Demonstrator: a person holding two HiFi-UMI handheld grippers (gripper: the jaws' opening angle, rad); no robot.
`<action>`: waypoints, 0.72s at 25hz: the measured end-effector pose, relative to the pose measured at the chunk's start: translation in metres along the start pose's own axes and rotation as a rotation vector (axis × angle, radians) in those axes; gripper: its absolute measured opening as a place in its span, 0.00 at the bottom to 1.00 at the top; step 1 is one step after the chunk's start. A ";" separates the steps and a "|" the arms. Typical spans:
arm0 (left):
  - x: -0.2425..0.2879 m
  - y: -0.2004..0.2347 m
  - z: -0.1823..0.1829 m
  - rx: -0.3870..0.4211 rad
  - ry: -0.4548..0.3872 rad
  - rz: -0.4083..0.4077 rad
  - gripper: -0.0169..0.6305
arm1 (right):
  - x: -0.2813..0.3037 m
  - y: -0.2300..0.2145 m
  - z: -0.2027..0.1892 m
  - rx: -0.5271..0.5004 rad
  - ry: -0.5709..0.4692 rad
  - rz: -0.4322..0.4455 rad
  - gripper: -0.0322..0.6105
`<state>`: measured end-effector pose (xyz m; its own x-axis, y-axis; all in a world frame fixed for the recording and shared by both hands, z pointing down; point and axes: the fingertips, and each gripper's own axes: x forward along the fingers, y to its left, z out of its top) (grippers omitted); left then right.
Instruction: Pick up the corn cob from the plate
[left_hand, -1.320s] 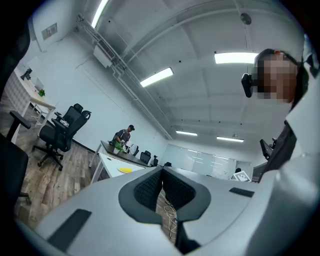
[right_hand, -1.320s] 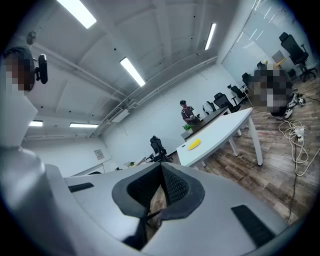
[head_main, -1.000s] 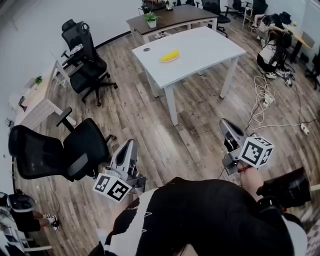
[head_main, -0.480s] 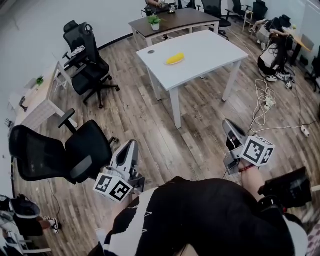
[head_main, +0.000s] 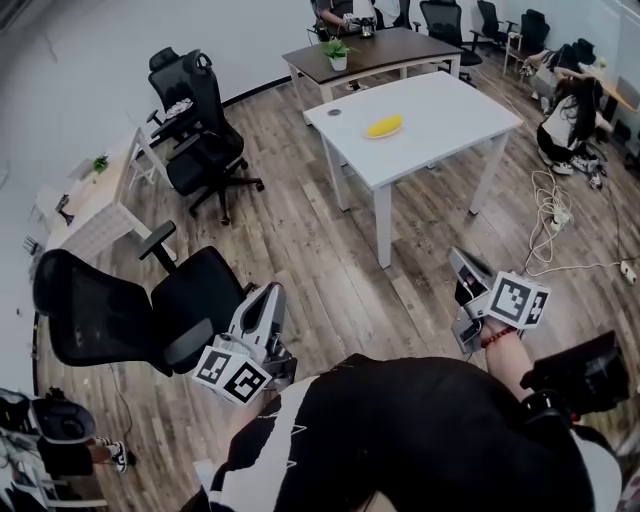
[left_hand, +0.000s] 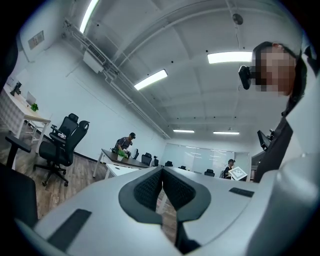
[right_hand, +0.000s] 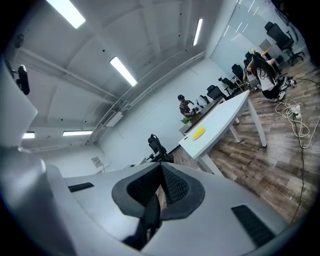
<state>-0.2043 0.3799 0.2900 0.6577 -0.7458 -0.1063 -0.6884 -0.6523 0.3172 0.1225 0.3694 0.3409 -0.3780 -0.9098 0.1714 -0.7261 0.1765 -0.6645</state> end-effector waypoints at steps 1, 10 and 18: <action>-0.002 0.005 -0.001 -0.002 0.006 0.008 0.05 | 0.005 0.002 -0.005 -0.007 0.016 -0.003 0.07; -0.002 0.048 0.000 -0.027 0.012 0.074 0.05 | 0.058 0.010 -0.013 -0.022 0.084 0.007 0.07; 0.031 0.106 0.015 -0.037 -0.007 0.122 0.05 | 0.147 0.011 0.005 -0.028 0.120 0.036 0.07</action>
<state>-0.2614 0.2857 0.3060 0.5677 -0.8201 -0.0716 -0.7510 -0.5516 0.3629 0.0620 0.2356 0.3549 -0.4690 -0.8514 0.2349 -0.7261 0.2204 -0.6513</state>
